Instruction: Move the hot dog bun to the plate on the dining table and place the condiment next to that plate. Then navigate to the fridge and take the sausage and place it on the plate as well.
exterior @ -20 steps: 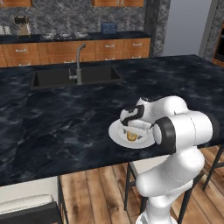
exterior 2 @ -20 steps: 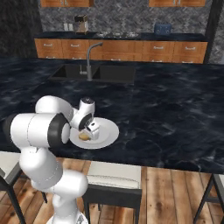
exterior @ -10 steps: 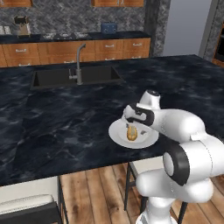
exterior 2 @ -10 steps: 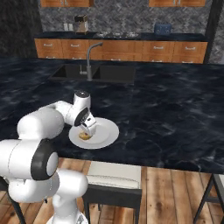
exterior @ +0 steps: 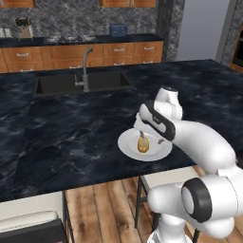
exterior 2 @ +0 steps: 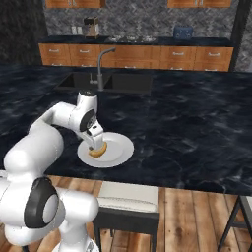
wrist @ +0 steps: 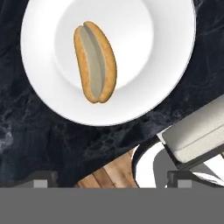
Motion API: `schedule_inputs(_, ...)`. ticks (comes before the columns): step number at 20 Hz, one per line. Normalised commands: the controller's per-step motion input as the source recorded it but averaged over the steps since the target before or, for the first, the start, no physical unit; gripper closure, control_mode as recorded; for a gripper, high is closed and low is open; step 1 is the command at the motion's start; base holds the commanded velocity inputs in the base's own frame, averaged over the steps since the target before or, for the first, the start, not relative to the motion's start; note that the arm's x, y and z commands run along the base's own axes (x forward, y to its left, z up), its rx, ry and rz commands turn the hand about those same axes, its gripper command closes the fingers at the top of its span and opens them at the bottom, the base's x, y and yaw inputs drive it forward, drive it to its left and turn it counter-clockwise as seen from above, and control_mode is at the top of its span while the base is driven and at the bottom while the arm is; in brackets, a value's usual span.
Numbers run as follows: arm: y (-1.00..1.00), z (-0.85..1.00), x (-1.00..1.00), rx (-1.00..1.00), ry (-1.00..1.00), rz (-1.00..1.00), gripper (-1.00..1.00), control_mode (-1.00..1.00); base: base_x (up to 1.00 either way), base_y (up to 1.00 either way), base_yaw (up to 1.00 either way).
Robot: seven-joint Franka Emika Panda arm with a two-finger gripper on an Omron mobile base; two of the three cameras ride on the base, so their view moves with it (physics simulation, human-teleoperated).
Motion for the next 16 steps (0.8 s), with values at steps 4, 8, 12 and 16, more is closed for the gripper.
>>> schedule_inputs(4, 0.0, 0.19, -0.71, 0.0, 0.07, 0.2, -1.0, -1.0, 0.0, 0.0, 0.0)
schedule_inputs(8, 0.11, 0.05, -0.99, -0.03, -0.01, 0.24, -1.0, -1.0, 0.0, 0.0, 0.0)
schedule_inputs(12, 0.08, 0.19, -1.0, -0.11, -0.18, 0.13, -1.0, -1.0, 0.0, 0.0, 0.0)
schedule_inputs(16, 0.0, 0.38, -1.0, -0.15, -0.43, 0.09, -1.0, -1.0, 0.0, 0.0, 0.0)
